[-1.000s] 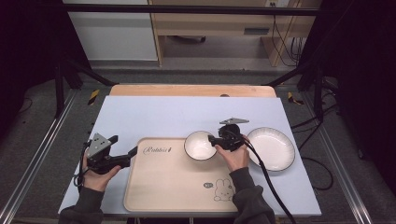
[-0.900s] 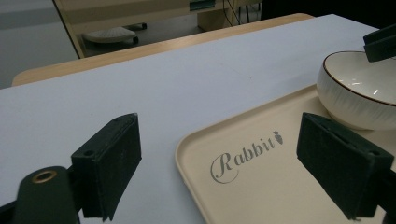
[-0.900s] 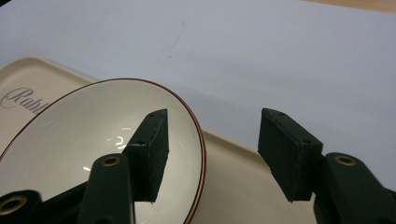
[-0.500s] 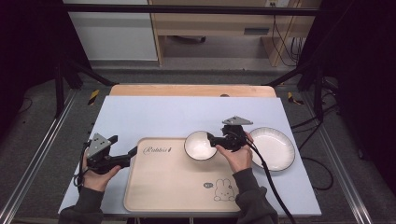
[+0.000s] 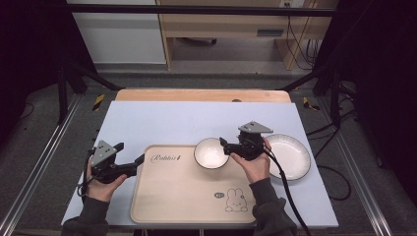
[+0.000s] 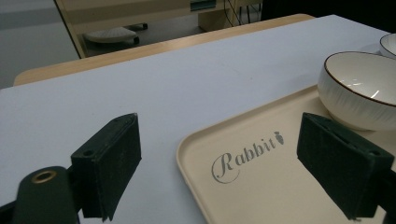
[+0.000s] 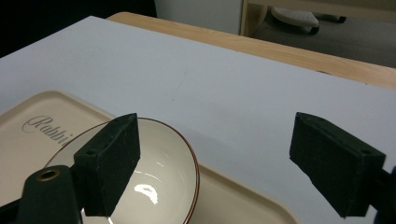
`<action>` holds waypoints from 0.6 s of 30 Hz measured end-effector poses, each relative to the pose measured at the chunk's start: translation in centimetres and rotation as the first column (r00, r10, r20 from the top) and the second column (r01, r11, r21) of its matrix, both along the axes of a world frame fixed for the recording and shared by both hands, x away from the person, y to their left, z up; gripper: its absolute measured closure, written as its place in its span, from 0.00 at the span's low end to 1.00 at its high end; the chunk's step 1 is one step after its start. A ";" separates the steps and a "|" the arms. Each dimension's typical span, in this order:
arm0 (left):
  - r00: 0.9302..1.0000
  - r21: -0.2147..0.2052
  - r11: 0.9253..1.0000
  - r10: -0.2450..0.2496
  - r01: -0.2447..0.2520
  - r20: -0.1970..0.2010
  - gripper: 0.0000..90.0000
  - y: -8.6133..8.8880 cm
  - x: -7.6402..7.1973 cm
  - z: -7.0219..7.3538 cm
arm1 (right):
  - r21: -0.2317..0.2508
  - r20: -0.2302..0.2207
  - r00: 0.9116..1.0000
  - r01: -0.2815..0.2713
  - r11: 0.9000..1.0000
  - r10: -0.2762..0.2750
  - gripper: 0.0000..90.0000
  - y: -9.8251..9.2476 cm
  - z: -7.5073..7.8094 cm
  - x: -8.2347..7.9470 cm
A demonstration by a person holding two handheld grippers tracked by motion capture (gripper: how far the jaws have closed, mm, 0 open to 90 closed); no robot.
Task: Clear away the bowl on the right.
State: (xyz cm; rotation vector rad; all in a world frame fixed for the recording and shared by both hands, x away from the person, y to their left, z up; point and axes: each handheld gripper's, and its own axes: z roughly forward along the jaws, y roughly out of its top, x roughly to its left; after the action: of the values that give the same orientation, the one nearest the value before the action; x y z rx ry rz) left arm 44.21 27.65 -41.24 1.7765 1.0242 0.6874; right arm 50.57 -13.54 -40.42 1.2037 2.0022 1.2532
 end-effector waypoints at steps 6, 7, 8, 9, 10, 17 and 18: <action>1.000 -0.001 1.000 0.001 -0.001 0.001 0.15 0.0 0.0 0.0 | -0.016 0.026 1.000 -0.015 1.000 0.016 0.16 -0.3 0.4 -0.5; 1.000 -0.002 1.000 0.002 -0.002 0.001 0.15 0.0 0.0 0.0 | -0.013 0.037 0.999 -0.020 1.000 0.020 0.16 -0.4 0.5 -0.7; 1.000 -0.001 1.000 0.002 -0.002 0.000 0.15 0.0 0.0 0.0 | 0.004 0.048 0.999 -0.020 1.000 0.020 0.16 -0.5 0.6 -0.9; 1.000 -0.001 1.000 0.001 -0.001 0.001 0.15 0.0 0.0 0.0 | 0.004 0.048 0.999 -0.020 1.000 0.020 0.16 -0.5 0.6 -0.9; 1.000 -0.001 1.000 0.001 -0.001 0.001 0.15 0.0 0.0 0.0 | 0.015 0.052 0.998 -0.022 1.000 0.021 0.16 -0.6 0.6 -1.0; 1.000 -0.004 1.000 0.002 -0.002 0.001 0.15 0.1 0.0 0.0 | 0.037 0.070 0.998 -0.003 0.999 0.001 0.15 -1.8 0.7 -1.5; 1.000 -0.003 1.000 0.002 -0.002 0.001 0.15 0.1 0.0 0.0 | 0.039 0.078 0.997 0.002 0.999 -0.005 0.15 -1.9 0.7 -1.6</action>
State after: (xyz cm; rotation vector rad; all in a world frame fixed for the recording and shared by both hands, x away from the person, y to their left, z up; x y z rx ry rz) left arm 44.19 27.70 -41.25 1.7725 1.0266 0.6872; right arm 48.97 -15.48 -39.69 1.1582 1.9271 1.3228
